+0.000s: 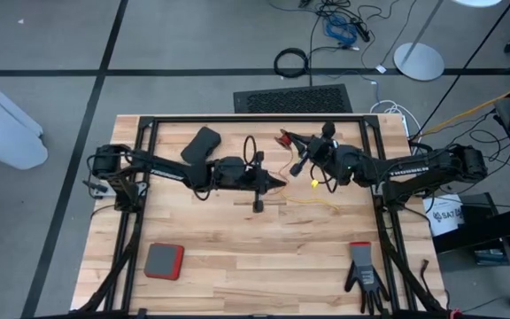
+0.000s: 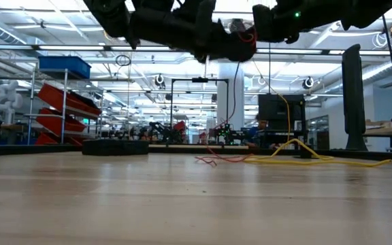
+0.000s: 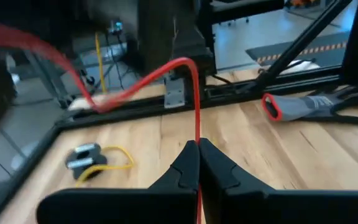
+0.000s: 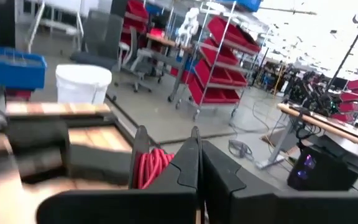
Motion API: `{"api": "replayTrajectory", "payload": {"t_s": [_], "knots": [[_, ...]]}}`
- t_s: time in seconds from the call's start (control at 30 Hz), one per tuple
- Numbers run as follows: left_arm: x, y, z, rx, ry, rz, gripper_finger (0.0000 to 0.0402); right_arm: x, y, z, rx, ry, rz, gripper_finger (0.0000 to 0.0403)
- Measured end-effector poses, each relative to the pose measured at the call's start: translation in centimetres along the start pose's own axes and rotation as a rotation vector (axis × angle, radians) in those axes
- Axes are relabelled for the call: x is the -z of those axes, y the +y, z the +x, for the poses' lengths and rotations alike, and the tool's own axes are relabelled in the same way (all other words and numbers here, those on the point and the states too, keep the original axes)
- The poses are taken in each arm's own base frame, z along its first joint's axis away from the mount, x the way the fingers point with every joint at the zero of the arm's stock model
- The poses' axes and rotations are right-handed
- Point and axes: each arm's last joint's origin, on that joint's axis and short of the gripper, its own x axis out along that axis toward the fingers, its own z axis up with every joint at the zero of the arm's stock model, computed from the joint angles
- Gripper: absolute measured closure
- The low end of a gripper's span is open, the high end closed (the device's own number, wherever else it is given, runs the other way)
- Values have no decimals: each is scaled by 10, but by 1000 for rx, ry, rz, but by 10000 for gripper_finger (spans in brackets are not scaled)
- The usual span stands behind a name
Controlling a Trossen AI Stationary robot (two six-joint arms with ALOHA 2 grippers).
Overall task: Coil cords
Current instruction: Uncoil the red wire from the spool
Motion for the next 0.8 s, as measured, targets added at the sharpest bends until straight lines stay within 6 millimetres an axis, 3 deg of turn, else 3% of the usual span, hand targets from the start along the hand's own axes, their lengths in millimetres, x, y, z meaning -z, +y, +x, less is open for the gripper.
{"api": "replayTrajectory", "payload": {"t_s": [0.27, 0.43, 0.6, 0.8], "knots": [[-32, 8, -32, -179, 88, 124, 402, 15, 2, -1, 16, 136, -66, 403], [-38, 20, -54, -339, 227, 179, 402, 15, 5, -3, 0, 141, -66, 403], [-19, 38, -60, -423, 421, 184, 402, 7, 7, -9, -18, 101, -59, 403], [16, 55, -50, -399, 529, 78, 402, -10, 3, -24, -43, 27, -28, 403]]}}
